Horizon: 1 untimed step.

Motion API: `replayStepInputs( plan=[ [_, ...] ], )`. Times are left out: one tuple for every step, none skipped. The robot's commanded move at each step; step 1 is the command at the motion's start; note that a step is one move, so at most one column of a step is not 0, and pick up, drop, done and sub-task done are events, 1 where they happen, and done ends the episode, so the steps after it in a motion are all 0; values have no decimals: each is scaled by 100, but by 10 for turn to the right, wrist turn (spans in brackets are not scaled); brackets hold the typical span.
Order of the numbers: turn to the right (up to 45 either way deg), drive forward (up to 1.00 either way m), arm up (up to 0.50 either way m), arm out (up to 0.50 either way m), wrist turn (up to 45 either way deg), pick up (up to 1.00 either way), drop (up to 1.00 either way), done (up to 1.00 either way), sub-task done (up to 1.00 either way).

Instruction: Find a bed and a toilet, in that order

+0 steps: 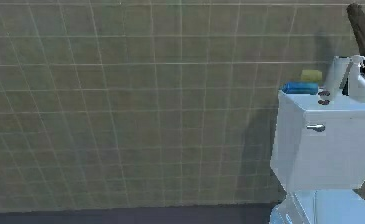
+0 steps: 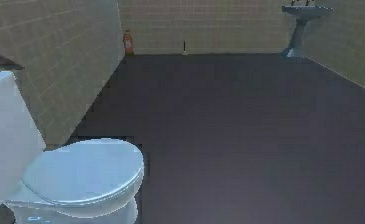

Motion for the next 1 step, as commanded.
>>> replayStepInputs(
  plan=[
    [450, 0, 0, 0, 0, 0, 0, 0, 0]
  ],
)
